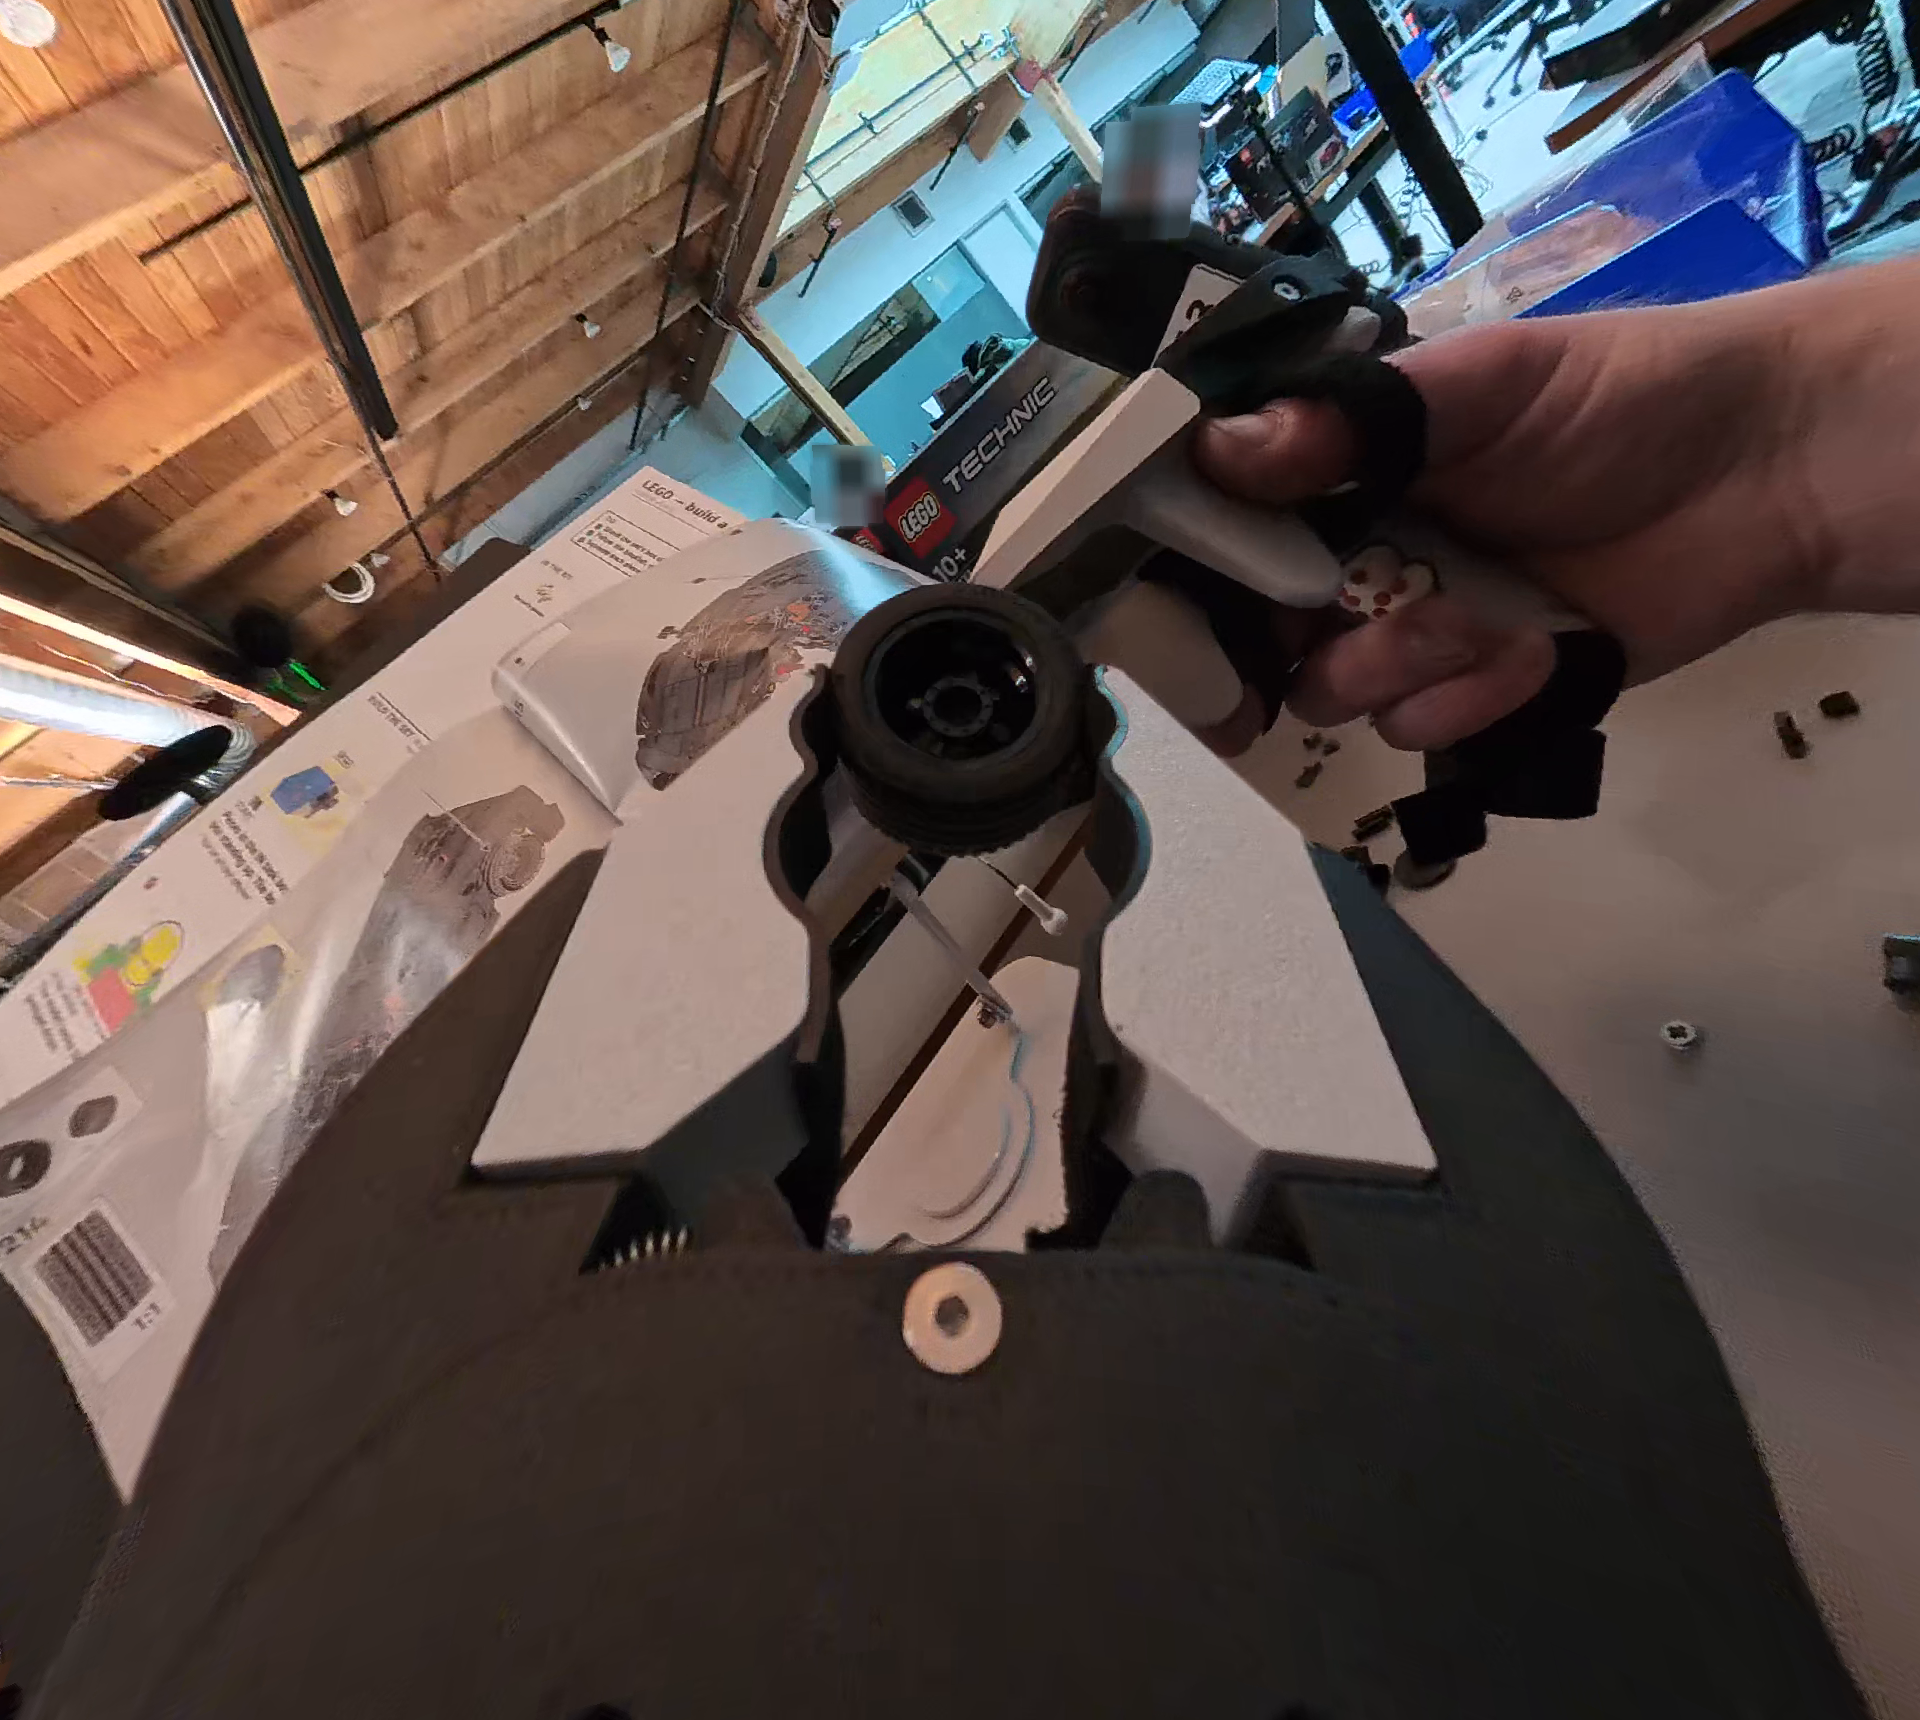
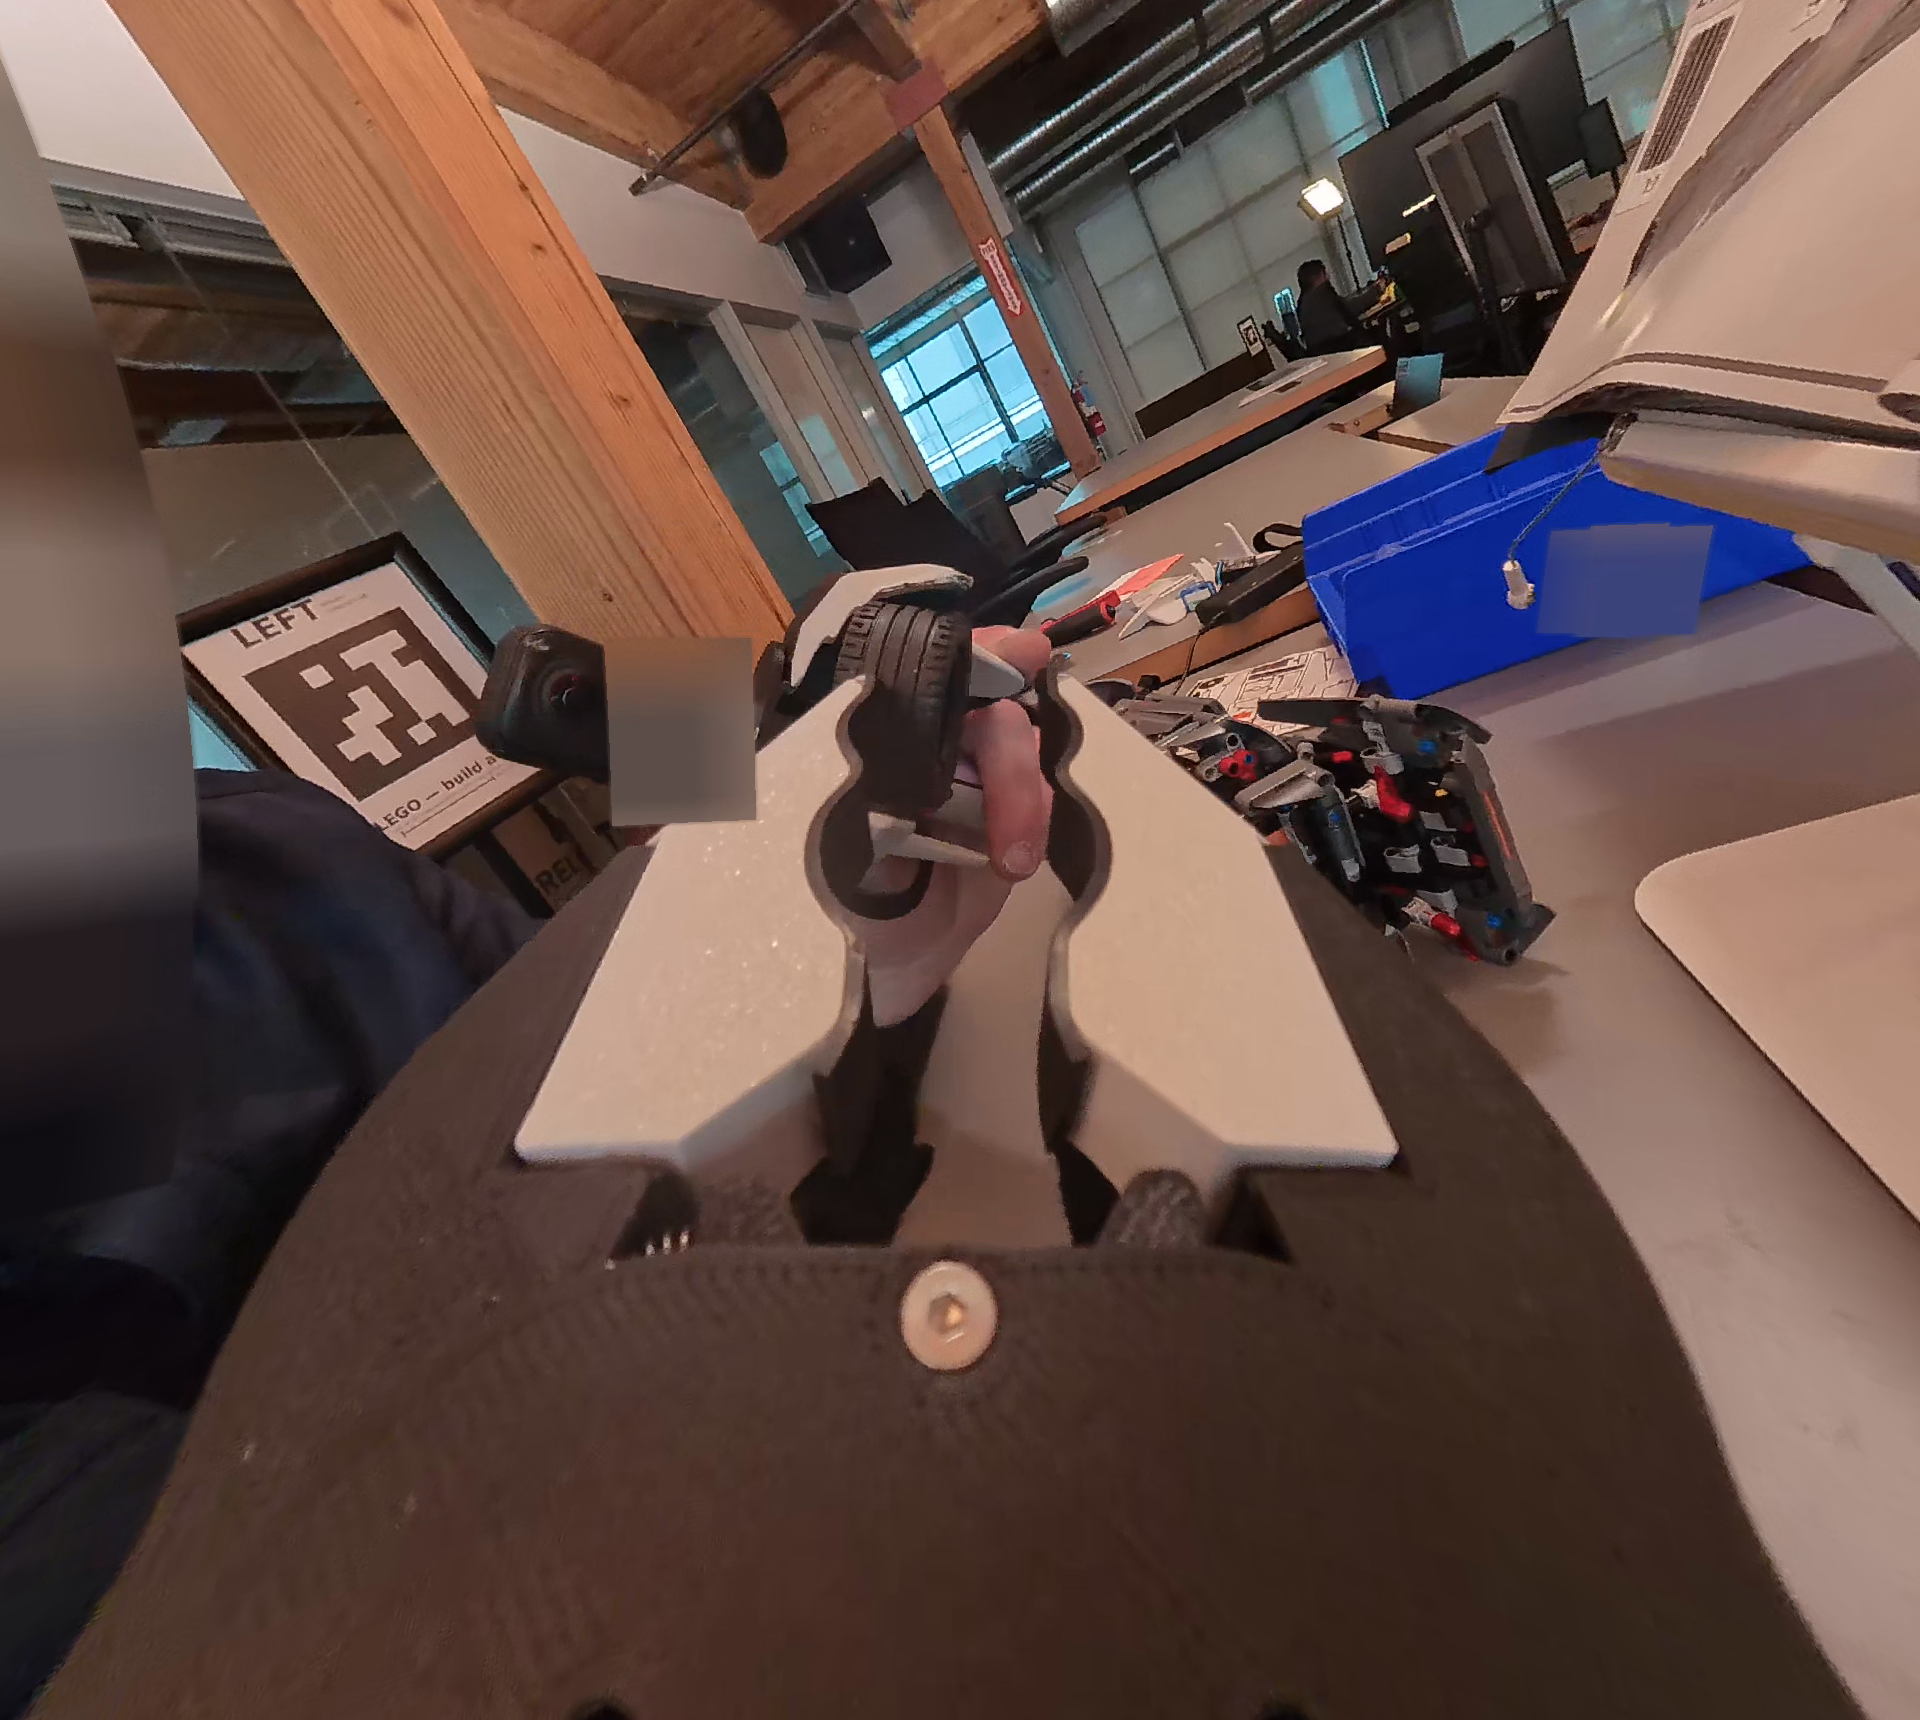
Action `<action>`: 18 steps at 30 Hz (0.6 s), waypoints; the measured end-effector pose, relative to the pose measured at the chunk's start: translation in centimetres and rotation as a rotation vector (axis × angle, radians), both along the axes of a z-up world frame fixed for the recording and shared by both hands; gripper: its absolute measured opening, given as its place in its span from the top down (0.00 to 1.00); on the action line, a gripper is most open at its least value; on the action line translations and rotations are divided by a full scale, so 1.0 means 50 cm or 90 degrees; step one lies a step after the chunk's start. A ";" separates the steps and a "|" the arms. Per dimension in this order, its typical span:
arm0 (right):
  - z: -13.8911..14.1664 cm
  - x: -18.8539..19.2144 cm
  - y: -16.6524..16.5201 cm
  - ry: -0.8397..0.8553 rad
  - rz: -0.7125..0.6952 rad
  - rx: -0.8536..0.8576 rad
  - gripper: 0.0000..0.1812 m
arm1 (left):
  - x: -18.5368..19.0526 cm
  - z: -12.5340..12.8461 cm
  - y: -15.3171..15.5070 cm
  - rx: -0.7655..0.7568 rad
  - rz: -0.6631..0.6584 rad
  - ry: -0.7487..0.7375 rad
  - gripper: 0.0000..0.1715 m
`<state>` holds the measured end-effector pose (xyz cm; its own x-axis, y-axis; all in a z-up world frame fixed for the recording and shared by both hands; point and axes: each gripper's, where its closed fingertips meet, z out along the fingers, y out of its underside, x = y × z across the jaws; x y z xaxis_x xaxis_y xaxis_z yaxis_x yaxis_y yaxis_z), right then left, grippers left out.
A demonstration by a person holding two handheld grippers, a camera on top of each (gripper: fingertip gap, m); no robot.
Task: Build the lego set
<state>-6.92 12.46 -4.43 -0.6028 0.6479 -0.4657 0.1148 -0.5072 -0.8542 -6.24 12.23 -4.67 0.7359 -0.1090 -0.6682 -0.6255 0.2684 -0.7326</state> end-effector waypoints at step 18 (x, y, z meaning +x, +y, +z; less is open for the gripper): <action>-0.230 0.005 -0.015 -0.301 -0.017 0.386 0.88 | -0.088 -0.011 -0.062 -0.048 0.039 -0.001 0.74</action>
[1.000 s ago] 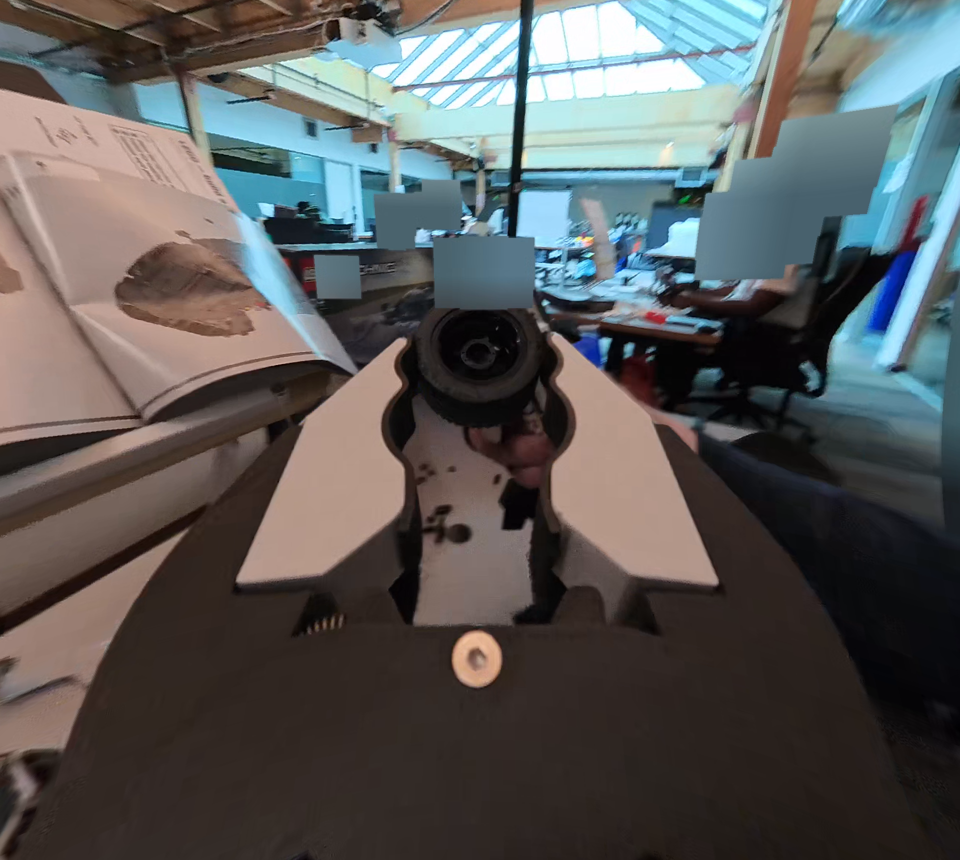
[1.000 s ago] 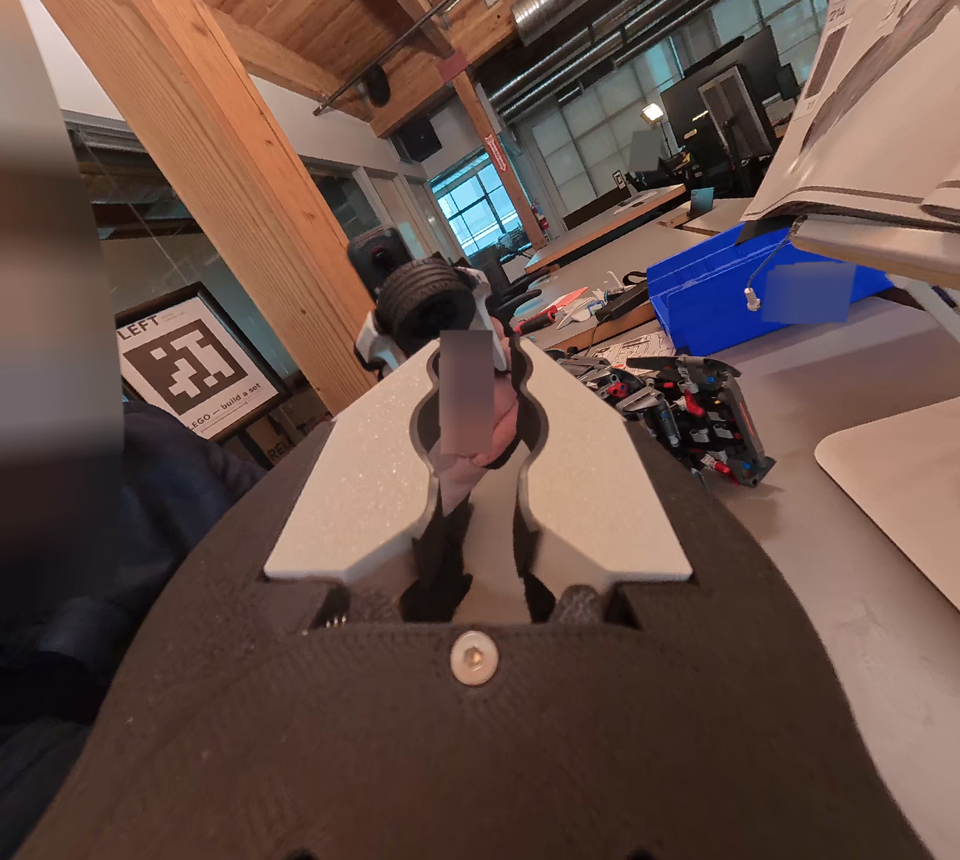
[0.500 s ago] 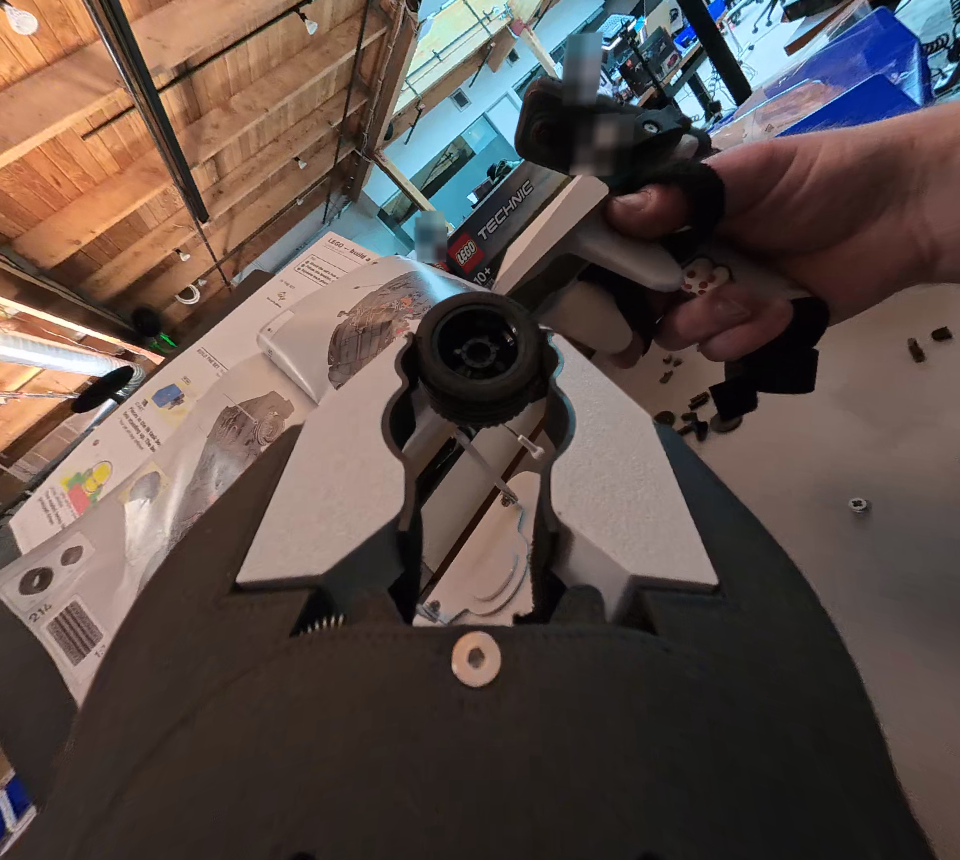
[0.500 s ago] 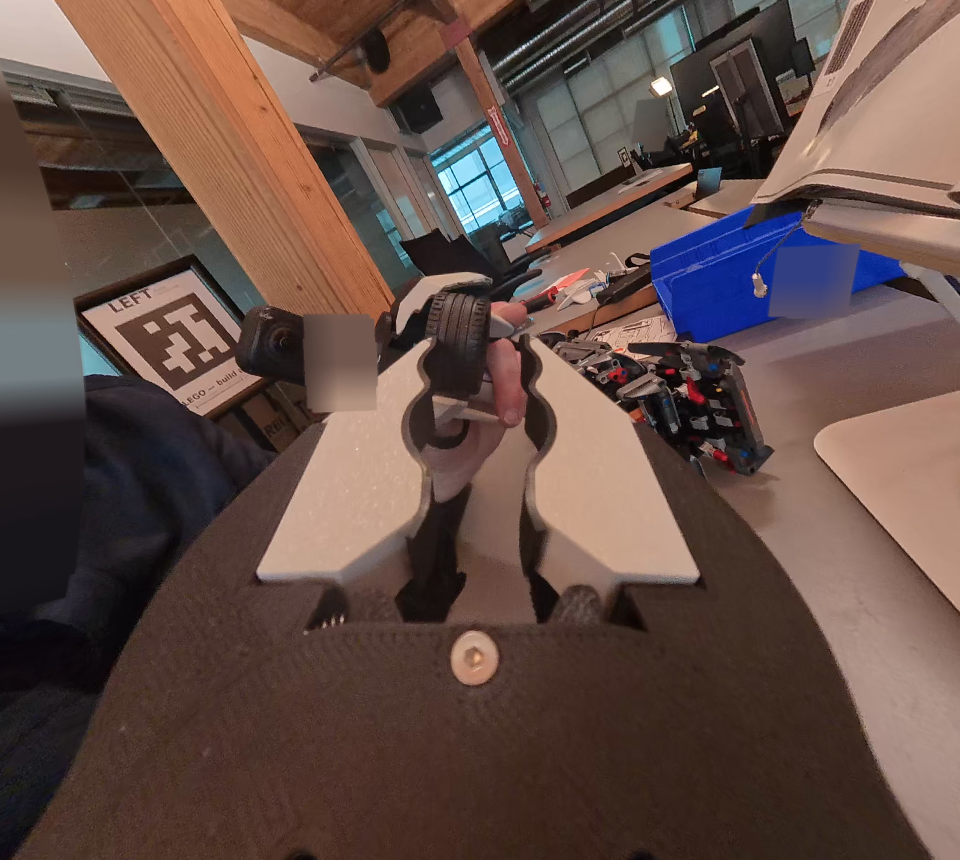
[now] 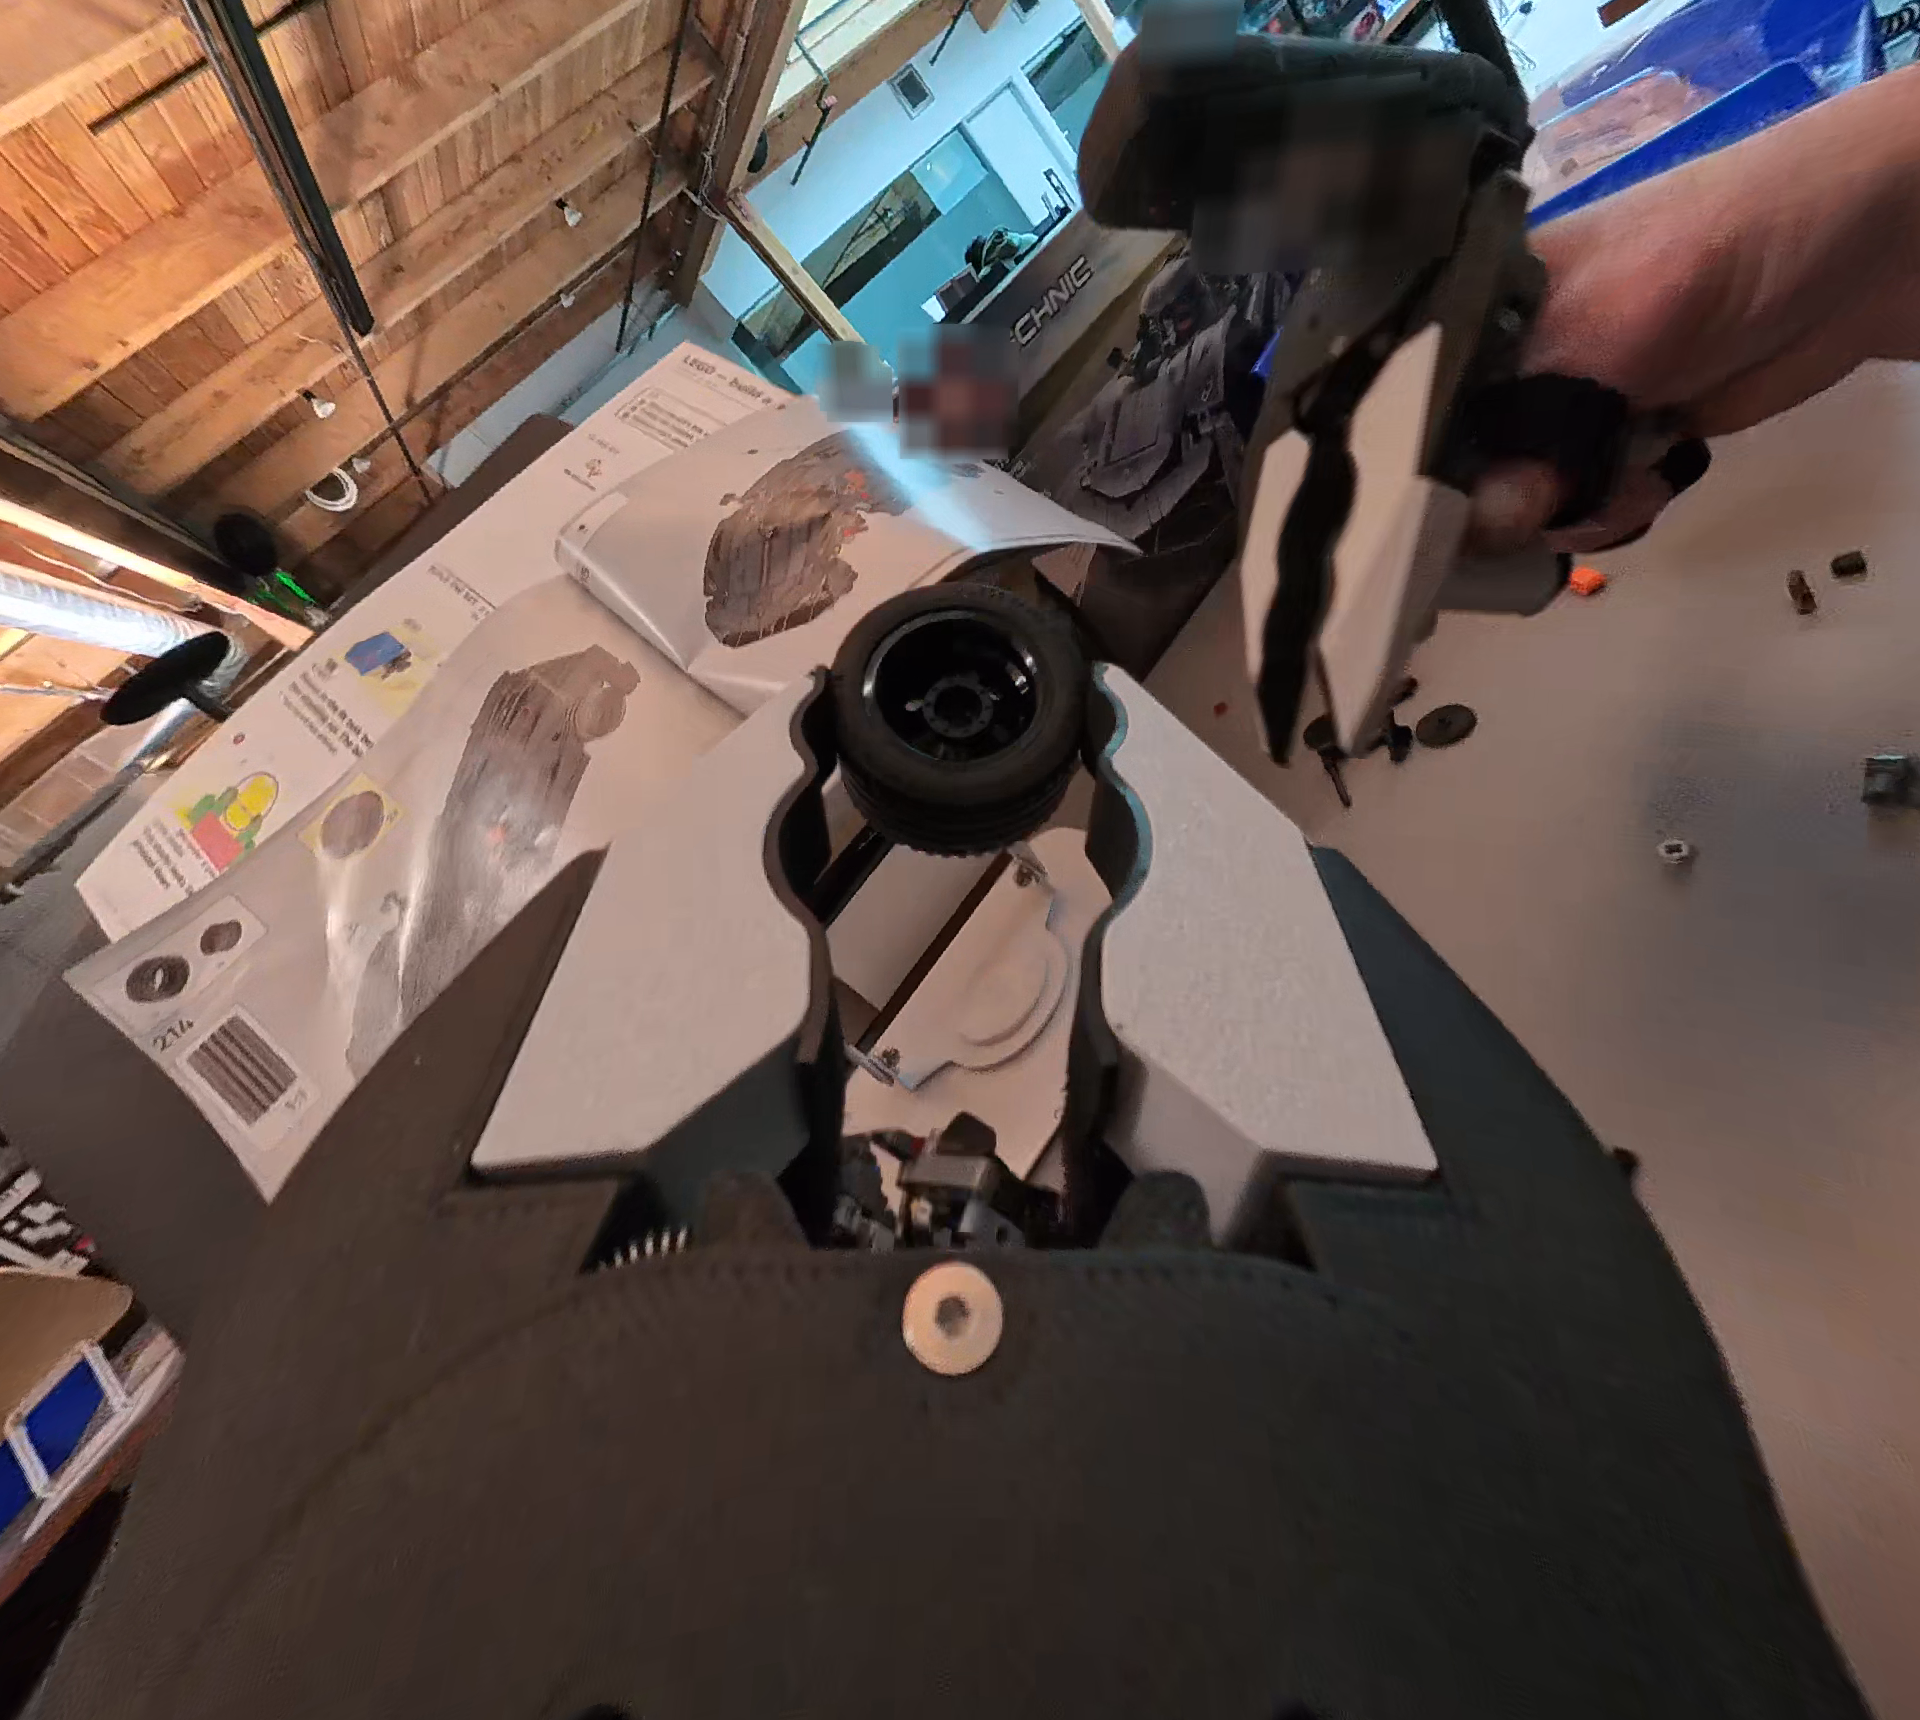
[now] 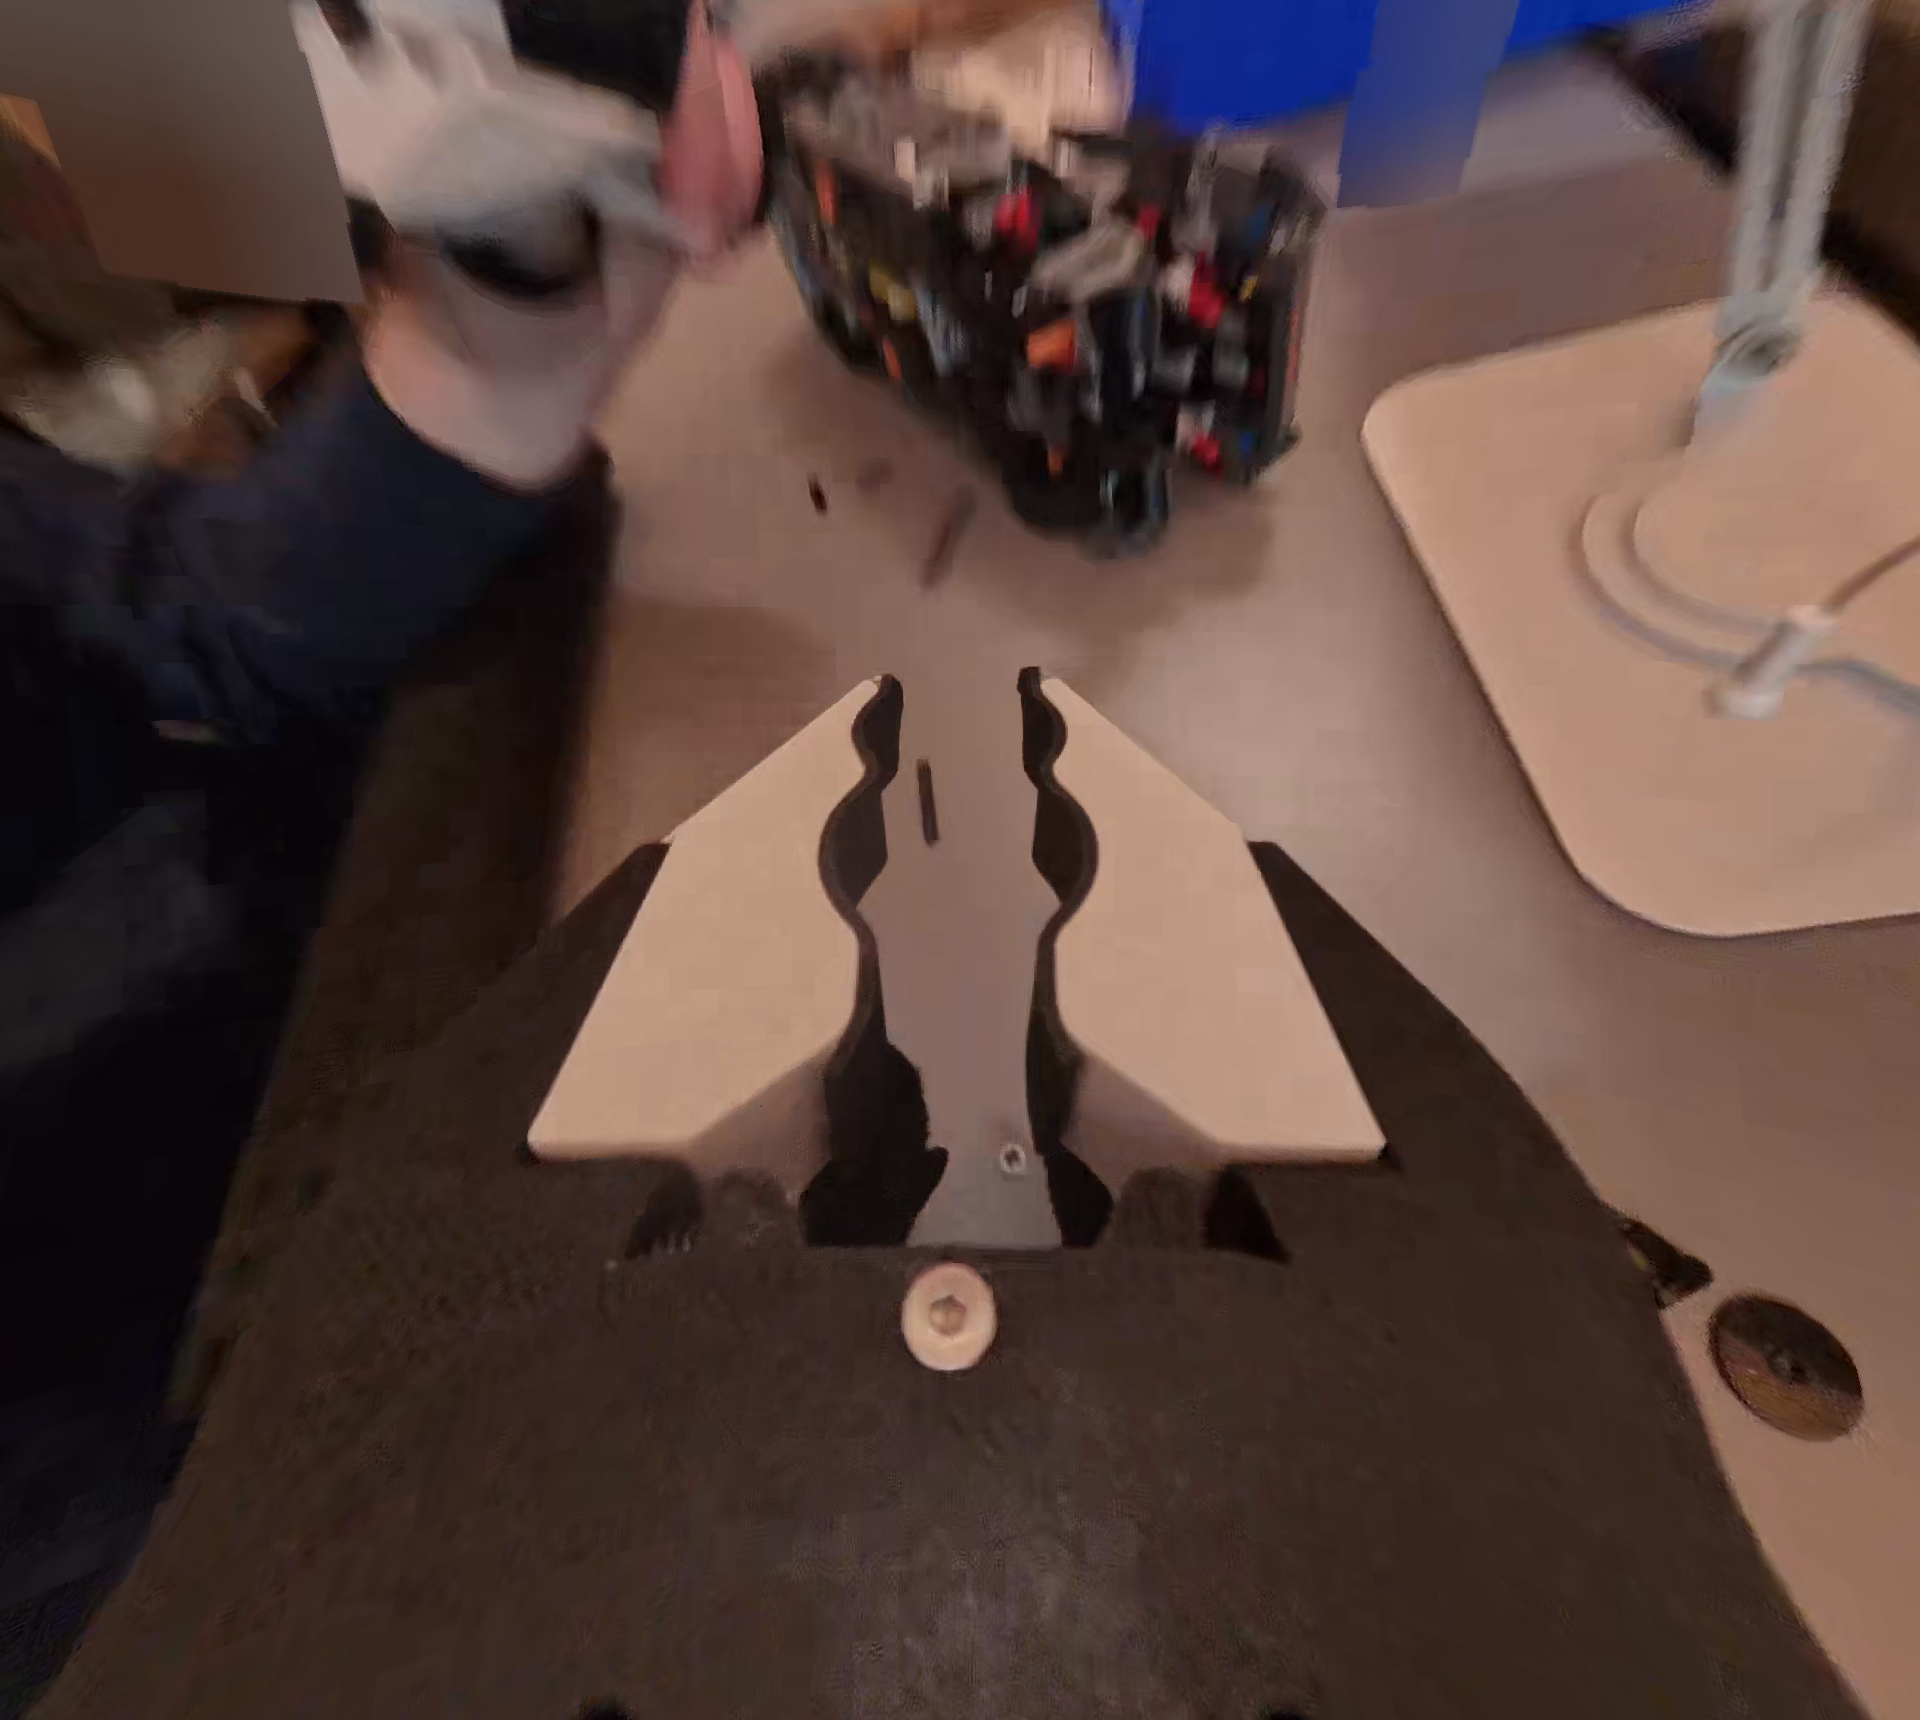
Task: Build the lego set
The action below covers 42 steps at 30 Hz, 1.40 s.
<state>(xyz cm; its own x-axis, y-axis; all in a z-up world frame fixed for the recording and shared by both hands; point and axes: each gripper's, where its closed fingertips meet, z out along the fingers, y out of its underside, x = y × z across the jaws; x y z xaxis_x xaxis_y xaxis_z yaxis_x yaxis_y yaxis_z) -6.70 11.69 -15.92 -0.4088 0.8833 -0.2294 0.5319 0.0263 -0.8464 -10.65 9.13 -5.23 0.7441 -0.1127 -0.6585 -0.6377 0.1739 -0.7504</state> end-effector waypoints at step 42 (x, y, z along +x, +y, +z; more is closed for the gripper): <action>0.129 -0.093 -0.130 0.272 0.030 0.100 1.00 | -0.100 0.070 -0.103 -0.048 -0.437 -0.775 0.74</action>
